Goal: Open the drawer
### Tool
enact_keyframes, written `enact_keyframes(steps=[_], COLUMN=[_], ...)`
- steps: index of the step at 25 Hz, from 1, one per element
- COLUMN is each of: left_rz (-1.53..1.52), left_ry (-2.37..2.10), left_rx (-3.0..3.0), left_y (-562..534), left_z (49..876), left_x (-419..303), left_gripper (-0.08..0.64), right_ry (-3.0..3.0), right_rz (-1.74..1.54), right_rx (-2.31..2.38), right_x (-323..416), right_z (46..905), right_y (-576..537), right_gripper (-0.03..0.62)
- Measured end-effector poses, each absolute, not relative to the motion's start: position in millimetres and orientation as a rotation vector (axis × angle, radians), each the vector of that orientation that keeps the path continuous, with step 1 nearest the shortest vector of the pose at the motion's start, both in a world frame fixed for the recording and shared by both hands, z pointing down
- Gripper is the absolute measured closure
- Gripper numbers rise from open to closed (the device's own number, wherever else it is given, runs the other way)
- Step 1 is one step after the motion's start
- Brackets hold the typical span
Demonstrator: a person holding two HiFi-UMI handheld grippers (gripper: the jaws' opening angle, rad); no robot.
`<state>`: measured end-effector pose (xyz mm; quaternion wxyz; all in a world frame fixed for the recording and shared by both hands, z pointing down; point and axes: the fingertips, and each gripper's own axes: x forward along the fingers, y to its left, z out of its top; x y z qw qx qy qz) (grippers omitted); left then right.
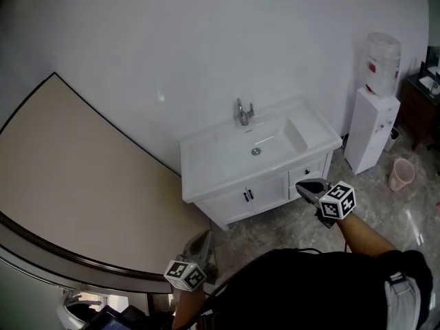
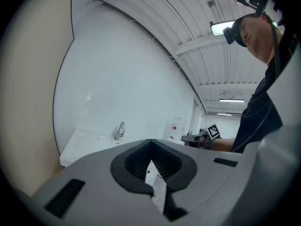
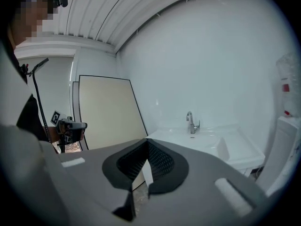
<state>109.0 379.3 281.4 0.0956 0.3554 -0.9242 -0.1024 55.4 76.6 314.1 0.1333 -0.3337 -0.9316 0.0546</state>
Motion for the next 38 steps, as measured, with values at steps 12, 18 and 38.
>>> enact_keyframes(steps=[12, 18, 38], left_rz=[-0.335, -0.317, -0.337], left_ry=[-2.674, -2.648, -2.579], left_rx=[1.218, 1.311, 1.276], left_y=[411, 459, 568], left_z=[289, 274, 313], left_x=[6, -53, -140], left_gripper=[0.565, 0.565, 0.565], right_ry=[-2.736, -2.775, -2.711], right_rz=[0.130, 0.151, 0.216], right_rx=[-0.819, -0.727, -0.800], right_x=[-13, -51, -151], right_z=[312, 297, 315], right_y=[108, 154, 285], right_gripper=[0.595, 0.595, 0.595])
